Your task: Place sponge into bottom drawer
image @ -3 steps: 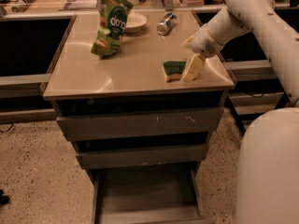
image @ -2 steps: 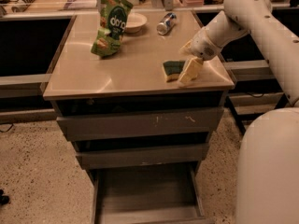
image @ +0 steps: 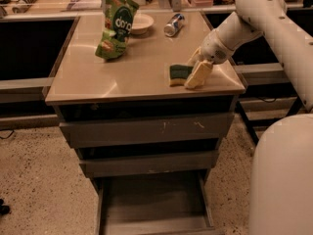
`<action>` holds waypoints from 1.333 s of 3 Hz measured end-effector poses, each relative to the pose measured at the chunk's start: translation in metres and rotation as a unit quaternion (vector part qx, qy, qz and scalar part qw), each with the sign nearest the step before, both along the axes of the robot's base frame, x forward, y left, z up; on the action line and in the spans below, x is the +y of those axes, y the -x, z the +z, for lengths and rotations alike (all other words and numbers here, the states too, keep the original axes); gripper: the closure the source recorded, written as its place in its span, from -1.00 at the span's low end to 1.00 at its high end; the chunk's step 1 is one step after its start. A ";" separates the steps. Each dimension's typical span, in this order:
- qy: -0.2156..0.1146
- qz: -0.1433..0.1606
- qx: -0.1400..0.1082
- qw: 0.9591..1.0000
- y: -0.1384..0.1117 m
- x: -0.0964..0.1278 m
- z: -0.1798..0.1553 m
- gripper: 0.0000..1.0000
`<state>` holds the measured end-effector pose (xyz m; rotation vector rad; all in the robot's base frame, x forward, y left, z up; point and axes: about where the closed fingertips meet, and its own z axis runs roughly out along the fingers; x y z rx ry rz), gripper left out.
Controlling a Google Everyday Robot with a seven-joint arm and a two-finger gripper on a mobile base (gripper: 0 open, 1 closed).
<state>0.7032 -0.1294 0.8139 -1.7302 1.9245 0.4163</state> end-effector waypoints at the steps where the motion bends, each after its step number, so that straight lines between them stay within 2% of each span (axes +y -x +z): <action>1: 0.000 0.000 0.000 1.000 0.001 0.000 0.001 0.80; 2: 0.000 0.000 0.000 1.000 0.001 0.000 0.001 1.00; 3: 0.000 0.000 0.000 1.000 0.001 0.000 0.001 1.00; 4: 0.015 0.027 -0.009 0.999 0.017 0.004 0.005 1.00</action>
Offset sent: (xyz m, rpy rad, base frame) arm -0.0012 -0.0001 0.0015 0.0000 0.0000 0.0000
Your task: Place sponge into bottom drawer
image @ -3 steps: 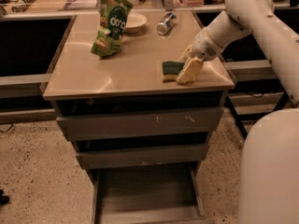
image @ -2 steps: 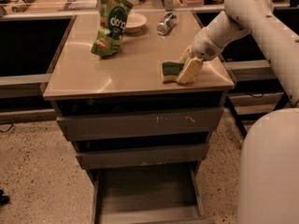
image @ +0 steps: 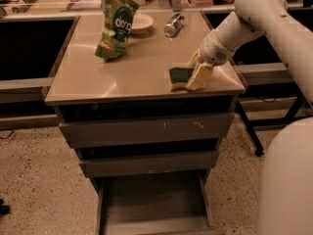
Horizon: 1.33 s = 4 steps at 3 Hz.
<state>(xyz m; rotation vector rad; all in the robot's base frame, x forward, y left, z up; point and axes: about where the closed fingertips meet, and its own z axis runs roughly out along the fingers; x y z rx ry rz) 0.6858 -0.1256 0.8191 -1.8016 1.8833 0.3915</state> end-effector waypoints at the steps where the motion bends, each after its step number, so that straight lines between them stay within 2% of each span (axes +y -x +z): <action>1: 0.013 0.032 -0.011 0.999 0.033 0.002 0.012 1.00; 2: 0.026 0.046 -0.019 0.998 0.076 0.001 0.026 1.00; 3: 0.030 0.044 -0.035 0.998 0.135 -0.004 0.044 1.00; 4: 0.041 0.044 -0.014 0.998 0.157 -0.010 0.027 1.00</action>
Offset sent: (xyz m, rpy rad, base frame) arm -0.1464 -0.0060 0.0459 -0.0993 -0.0508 0.1293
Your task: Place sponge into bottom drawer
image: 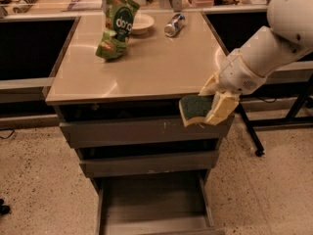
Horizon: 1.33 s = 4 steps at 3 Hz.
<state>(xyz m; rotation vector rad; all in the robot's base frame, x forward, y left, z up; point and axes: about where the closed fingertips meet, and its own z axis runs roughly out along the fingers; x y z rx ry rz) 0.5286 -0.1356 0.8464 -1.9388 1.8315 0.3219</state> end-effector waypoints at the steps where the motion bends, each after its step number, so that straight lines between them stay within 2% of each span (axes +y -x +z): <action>1: 0.000 0.001 0.000 1.000 0.000 0.001 0.000 1.00; 2: 0.005 -0.003 0.011 1.000 0.011 -0.005 -0.027 1.00; 3: 0.008 -0.014 0.024 1.000 0.035 -0.017 -0.088 1.00; 4: 0.000 -0.033 0.046 0.998 0.059 -0.029 -0.180 1.00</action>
Offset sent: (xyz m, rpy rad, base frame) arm -0.0369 -0.0211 -0.0858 -0.0358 0.0647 -0.0277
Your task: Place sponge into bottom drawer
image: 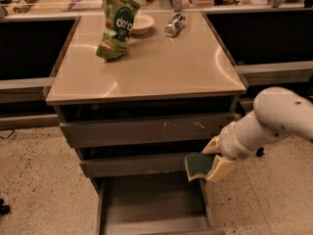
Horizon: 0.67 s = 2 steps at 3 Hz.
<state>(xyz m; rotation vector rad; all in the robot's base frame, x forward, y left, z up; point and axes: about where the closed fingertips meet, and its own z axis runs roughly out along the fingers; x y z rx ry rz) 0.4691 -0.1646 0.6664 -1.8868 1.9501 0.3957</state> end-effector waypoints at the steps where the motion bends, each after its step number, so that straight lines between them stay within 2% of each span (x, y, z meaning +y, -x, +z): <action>1: -0.019 -0.015 0.047 0.999 0.019 0.002 -0.108 1.00; 2: -0.019 -0.015 0.047 0.999 0.018 0.002 -0.108 1.00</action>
Offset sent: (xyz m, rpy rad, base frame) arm -0.0151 -0.0017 -0.0851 0.0212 0.0678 -0.0245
